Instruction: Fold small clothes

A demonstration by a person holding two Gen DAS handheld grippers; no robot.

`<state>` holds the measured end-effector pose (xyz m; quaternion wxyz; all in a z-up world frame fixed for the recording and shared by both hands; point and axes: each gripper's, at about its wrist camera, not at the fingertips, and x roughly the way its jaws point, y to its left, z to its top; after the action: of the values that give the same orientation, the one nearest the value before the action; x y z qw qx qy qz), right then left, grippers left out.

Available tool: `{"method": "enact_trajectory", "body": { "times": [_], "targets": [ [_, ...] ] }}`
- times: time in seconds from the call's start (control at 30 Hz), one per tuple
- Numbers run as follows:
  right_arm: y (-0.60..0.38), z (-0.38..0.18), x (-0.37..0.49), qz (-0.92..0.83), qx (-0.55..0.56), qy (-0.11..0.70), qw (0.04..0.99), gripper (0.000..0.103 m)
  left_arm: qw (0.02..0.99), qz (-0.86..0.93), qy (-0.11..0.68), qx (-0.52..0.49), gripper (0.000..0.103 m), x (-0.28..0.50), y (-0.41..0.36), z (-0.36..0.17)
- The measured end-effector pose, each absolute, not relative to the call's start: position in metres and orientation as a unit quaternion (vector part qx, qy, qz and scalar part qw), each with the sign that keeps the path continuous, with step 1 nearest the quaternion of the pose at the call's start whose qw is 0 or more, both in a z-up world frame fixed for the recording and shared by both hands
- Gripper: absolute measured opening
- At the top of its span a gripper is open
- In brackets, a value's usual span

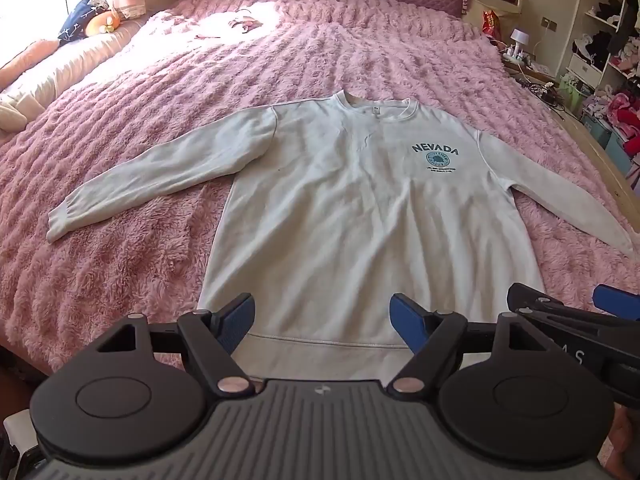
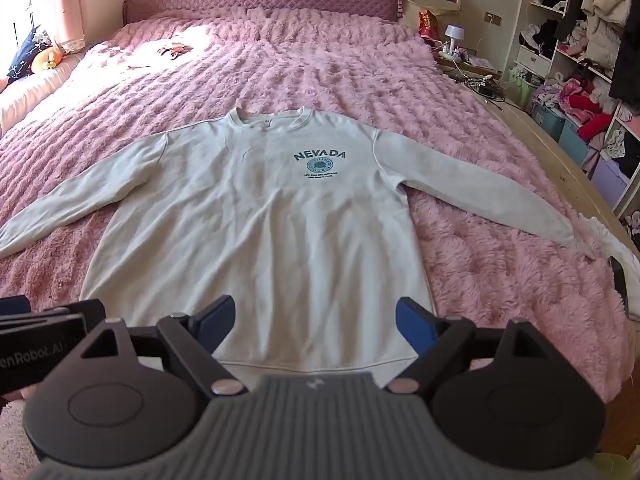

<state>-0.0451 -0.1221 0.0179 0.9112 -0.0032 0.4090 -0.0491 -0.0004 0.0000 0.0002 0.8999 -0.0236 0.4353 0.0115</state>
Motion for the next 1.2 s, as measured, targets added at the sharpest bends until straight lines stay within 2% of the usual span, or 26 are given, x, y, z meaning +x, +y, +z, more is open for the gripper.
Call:
{"method": "enact_trajectory", "body": {
  "times": [1.2],
  "targets": [
    [-0.117,0.014,-0.046,-0.048,-0.007,0.411,0.910,0.083,0.894,0.013,0.447,-0.027,0.090,-0.001,0.001,-0.005]
  ]
}}
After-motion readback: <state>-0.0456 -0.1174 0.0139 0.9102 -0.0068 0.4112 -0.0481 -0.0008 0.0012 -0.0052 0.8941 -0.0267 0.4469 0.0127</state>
